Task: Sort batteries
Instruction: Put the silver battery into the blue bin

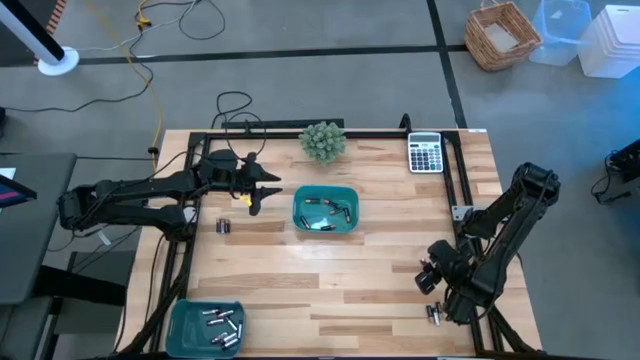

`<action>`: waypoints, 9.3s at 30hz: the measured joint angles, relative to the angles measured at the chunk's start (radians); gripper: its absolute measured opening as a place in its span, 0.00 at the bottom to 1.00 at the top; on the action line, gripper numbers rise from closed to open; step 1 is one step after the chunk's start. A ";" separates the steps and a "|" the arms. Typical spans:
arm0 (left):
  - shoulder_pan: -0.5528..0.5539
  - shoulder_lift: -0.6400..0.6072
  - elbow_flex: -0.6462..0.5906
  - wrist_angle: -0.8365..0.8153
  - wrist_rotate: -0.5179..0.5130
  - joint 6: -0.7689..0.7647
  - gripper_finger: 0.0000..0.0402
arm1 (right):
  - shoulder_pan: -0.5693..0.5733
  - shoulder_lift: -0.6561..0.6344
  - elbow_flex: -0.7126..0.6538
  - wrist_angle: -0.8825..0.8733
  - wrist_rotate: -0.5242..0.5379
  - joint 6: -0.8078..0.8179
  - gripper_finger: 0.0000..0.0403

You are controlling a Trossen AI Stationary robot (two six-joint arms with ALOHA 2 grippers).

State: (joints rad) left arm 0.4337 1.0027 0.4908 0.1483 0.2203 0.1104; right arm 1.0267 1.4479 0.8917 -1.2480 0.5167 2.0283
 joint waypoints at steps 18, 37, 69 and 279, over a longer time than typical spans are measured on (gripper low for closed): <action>-0.001 0.000 0.000 -0.001 -0.004 0.025 0.37 | 0.044 0.110 0.000 0.079 -0.099 0.066 0.48; -0.001 -0.043 0.001 -0.093 0.141 0.028 0.37 | 0.027 0.151 0.000 0.101 -0.101 0.067 0.48; -0.001 -0.068 0.001 -0.113 0.132 0.036 0.37 | 0.012 0.149 -0.197 0.311 -0.093 0.067 0.45; -0.496 -0.058 0.096 0.147 -0.113 0.181 0.32 | -0.686 0.417 0.285 1.523 -0.093 -1.894 0.07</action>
State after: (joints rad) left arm -0.0626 0.9443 0.5867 0.2958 0.1075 0.2913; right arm 0.3408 1.8650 1.1768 0.2755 0.4241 0.1341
